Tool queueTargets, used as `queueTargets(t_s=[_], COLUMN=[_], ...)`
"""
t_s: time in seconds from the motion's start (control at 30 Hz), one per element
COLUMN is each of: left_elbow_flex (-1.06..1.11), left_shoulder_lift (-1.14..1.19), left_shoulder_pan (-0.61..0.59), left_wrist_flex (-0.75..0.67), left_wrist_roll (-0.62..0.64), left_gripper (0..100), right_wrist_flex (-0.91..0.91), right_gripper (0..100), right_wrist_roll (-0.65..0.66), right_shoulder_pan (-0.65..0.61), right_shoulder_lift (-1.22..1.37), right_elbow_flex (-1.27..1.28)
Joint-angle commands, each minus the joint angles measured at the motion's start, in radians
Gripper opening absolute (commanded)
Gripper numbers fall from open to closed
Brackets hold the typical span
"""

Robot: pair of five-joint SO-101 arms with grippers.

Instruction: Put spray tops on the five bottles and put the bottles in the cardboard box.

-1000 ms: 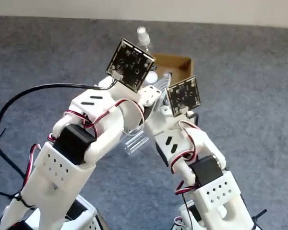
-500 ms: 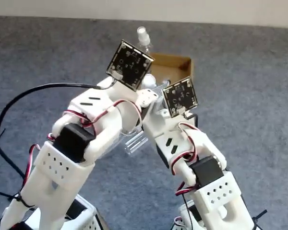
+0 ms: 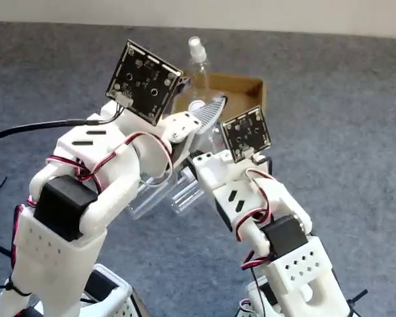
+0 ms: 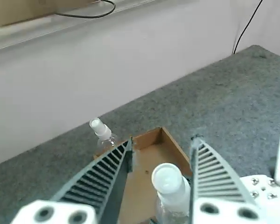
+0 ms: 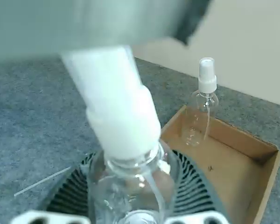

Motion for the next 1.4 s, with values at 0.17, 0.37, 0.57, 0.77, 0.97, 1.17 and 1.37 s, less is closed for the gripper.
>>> queueTargets(t_s=[0.17,0.37,0.57,0.77,0.97,1.17,1.37], left_elbow_flex=[-0.062,0.024,0.03,0.024,0.045,0.323,0.791], left_shoulder_lift=[-0.065,0.013,0.111,0.153,0.048,-0.124,-0.344], left_shoulder_pan=[-0.297,-0.159,-0.027,-0.024,-0.102,-0.232,-0.245], left_wrist_flex=[0.023,0.031,-0.026,-0.034,0.008,0.072,-0.163], left_wrist_roll=[-0.006,-0.077,-0.077,-0.075,-0.098,-0.112,-0.095], left_gripper=[18,15,15,15,15,15,21], right_wrist_flex=[0.002,0.001,0.002,0.002,0.002,0.031,0.154], right_gripper=[0.4,0.4,0.4,0.4,0.4,0.3,0.4], right_wrist_roll=[0.014,0.014,0.014,0.015,0.015,0.014,0.006], right_shoulder_pan=[0.117,0.117,0.116,0.117,0.151,0.208,0.188], right_shoulder_lift=[0.001,0.001,-0.001,0.004,0.01,0.186,0.463], right_elbow_flex=[-0.054,-0.054,-0.054,-0.053,-0.062,-0.194,-0.553])
